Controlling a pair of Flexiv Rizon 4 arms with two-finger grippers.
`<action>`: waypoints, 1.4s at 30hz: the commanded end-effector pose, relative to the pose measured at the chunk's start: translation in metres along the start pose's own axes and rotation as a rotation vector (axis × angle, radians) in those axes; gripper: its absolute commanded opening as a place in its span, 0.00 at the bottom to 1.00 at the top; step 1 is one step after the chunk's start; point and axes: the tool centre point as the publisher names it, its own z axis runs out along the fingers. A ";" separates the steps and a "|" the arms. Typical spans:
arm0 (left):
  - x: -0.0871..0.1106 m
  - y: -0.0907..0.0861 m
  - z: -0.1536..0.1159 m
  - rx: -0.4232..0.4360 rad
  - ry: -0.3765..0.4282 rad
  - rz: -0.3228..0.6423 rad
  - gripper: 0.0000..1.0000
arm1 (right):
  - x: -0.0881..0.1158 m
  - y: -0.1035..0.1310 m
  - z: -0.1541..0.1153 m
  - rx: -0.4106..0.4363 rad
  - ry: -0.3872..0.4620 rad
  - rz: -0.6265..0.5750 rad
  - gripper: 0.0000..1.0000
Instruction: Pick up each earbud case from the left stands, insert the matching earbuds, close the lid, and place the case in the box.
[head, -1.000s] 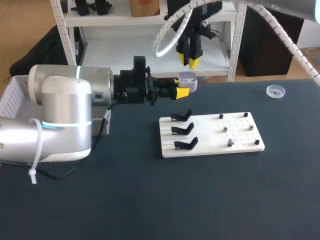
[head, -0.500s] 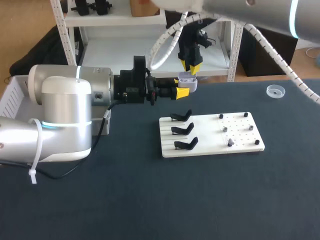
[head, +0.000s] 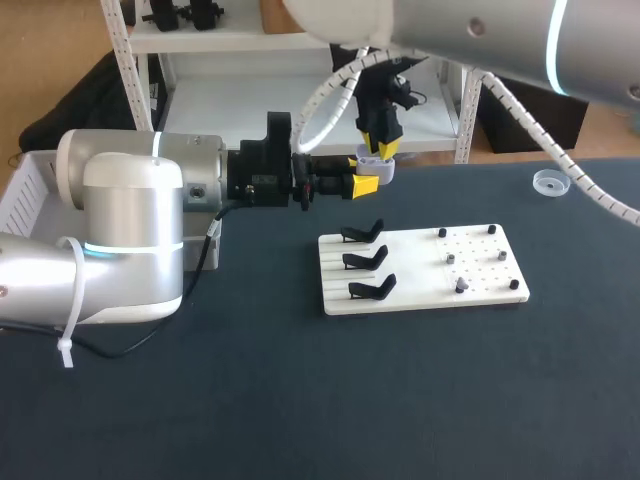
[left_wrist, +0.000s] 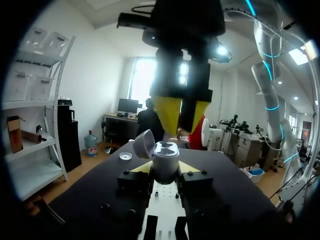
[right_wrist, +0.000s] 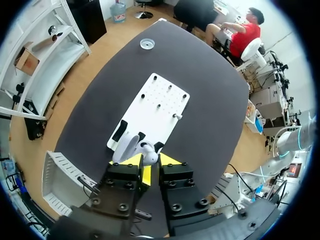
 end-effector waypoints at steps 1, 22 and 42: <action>0.000 0.000 0.000 -0.001 -0.002 0.001 0.00 | -0.001 0.004 0.001 0.007 0.005 0.001 0.00; 0.000 0.000 0.000 -0.001 -0.002 0.001 0.00 | -0.002 0.003 0.007 0.010 0.025 0.006 0.00; 0.000 0.000 0.000 -0.001 -0.002 0.001 0.00 | 0.000 0.002 0.011 0.015 0.038 0.010 0.32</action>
